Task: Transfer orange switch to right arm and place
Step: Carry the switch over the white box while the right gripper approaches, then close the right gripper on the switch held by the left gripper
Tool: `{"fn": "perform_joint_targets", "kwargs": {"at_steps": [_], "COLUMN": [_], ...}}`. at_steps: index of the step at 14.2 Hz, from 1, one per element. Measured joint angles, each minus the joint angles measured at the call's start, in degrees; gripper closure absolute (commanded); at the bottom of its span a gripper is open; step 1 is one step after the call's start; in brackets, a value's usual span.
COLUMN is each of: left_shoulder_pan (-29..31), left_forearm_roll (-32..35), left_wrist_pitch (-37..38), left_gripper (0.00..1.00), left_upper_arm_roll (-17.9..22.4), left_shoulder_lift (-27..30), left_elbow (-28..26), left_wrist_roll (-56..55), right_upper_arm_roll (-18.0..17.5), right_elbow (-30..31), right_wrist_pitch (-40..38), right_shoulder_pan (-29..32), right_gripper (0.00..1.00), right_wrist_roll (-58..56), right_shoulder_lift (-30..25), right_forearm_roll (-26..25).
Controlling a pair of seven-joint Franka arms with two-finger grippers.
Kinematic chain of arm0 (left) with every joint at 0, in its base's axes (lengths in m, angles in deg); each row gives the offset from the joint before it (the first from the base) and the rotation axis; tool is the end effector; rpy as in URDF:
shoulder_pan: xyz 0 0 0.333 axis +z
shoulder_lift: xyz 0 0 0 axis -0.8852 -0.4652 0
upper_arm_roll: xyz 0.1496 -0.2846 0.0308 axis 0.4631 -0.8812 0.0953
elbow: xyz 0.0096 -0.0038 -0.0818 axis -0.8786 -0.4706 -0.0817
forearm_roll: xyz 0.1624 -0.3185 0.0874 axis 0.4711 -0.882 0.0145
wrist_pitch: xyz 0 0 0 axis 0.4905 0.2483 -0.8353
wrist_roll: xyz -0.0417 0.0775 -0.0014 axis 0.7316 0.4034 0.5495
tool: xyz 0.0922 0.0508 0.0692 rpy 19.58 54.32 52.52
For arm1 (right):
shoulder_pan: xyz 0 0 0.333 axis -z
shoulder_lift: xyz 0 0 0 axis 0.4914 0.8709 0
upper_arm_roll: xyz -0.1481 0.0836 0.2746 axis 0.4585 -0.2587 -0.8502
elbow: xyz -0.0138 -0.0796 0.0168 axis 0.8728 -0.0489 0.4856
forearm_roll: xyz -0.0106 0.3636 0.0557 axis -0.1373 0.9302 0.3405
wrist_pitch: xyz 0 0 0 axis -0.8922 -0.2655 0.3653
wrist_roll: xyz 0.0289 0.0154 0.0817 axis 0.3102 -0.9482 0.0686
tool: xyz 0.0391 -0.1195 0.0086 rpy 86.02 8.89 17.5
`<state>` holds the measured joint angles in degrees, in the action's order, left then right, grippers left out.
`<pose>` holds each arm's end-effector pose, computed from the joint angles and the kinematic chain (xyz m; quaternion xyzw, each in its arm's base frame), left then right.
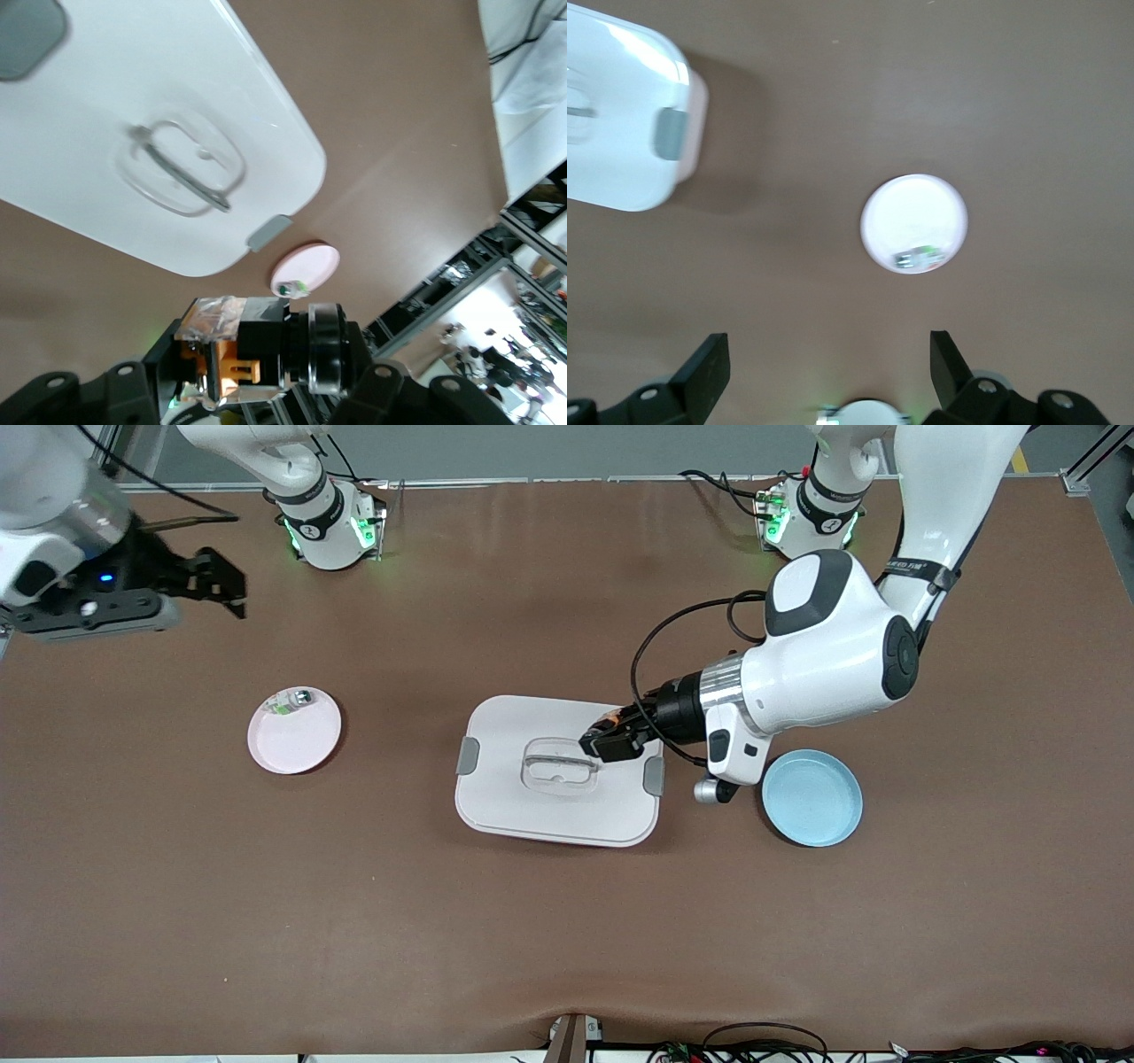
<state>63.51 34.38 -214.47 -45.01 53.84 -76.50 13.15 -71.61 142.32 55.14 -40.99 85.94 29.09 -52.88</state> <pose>0.5928 -0.3770 0.4914 0.8548 0.3361 -0.1817 0.3512 0.4757 0.1393 0.6332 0.9968 0.0653 -0.0460 0.0022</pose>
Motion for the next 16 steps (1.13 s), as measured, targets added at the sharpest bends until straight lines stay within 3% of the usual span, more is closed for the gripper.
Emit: {"fn": "perform_joint_targets", "kwargs": {"at_steps": [3,7,13,16], "left_shoulder_pan": [-2.23,-5.33,-7.87,-8.29], "left_forearm_roll": [-3.65,-9.63,-10.46,-10.48], "left_wrist_pitch": [-2.11,-5.7,-6.38,-6.64], "left_gripper": [1.0,1.0,1.0,1.0], "left_upper_arm_roll": [-0.02,-0.06,-0.12,-0.12], "left_shoulder_lift": [-1.18,-1.2,-1.2,-1.22], "left_elbow": [1.07,1.62,1.8,1.81], "left_wrist_roll": [-0.02,-1.1,-4.43,-5.33], "right_upper_arm_roll": [-0.11,-0.1,-0.2,-0.2], "right_elbow": [0.33,4.41,20.39,25.29], "right_wrist_pitch": [1.77,10.25,34.56,44.84], "right_shoulder_pan": [-3.62,-4.71,-8.0,-9.62], "right_gripper": [0.0,0.0,0.0,0.0], "right_wrist_roll": [10.26,14.8,20.15,21.76], "right_shoulder_lift": [0.06,-0.29,-6.93,-9.17], "right_forearm_roll": [7.97,13.96,26.51,32.39]}}
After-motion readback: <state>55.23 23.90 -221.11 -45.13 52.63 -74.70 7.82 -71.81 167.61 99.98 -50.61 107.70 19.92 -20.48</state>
